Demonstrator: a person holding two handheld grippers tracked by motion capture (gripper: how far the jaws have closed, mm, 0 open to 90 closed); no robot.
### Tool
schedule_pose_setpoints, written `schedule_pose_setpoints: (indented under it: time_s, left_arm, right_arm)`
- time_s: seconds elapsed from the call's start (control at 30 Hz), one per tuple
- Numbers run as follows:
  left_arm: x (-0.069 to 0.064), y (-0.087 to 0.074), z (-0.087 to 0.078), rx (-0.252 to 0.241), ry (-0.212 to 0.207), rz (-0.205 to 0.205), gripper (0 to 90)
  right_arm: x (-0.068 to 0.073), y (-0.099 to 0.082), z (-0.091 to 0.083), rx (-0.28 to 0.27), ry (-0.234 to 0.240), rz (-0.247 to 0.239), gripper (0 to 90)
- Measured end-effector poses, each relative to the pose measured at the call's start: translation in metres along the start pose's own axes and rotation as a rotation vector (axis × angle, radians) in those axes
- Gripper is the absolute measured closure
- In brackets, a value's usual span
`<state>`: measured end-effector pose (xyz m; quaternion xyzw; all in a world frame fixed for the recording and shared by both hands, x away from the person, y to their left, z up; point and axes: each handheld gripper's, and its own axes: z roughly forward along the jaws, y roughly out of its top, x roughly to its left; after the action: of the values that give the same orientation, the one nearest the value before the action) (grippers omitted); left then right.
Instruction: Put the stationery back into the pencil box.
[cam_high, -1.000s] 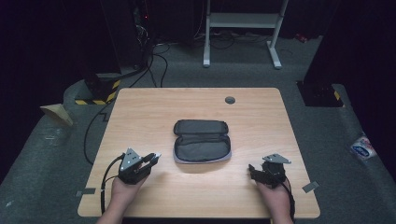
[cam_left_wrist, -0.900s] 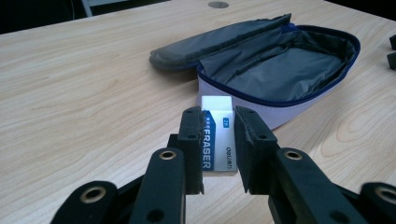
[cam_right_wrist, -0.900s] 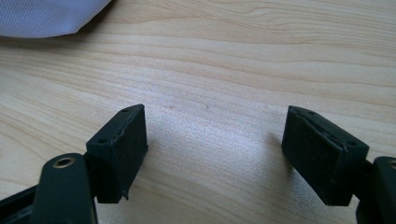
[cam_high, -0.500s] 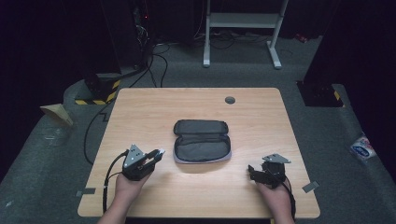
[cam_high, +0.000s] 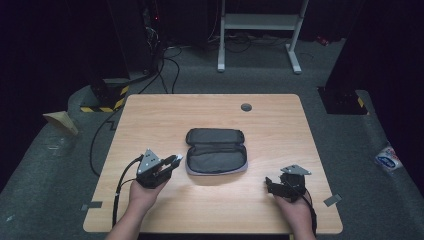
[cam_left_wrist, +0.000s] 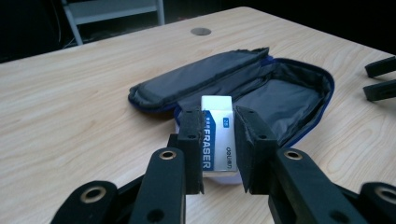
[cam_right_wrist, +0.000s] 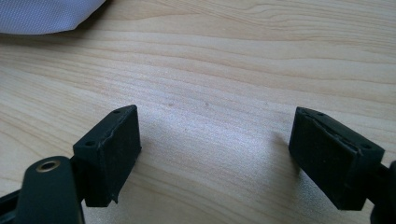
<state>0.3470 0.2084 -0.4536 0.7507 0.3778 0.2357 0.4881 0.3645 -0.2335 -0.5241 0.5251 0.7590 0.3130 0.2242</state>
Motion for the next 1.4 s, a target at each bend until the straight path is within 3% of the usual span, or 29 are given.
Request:
schedule_pose_setpoints:
  time_s: [0.5, 0.77, 1.1, 1.4]
  left_arm:
    - [-0.010, 0.022, 0.021, 0.011, -0.028, 0.016, 73.0]
    - [-0.012, 0.028, 0.038, 0.042, -0.043, 0.011, 73.0]
    - [-0.009, 0.025, 0.062, 0.108, -0.038, -0.004, 72.9]
    - [-0.014, 0.018, 0.077, 0.168, -0.042, 0.017, 72.9]
  right_arm:
    - [0.000, 0.000, 0.000, 0.000, 0.000, 0.000, 16.6]
    - [0.000, 0.000, 0.000, -0.001, -0.001, -0.002, 16.7]
    - [0.000, 0.000, 0.000, -0.002, -0.003, -0.004, 17.0]
    - [0.000, 0.000, 0.000, -0.002, -0.004, -0.004, 17.0]
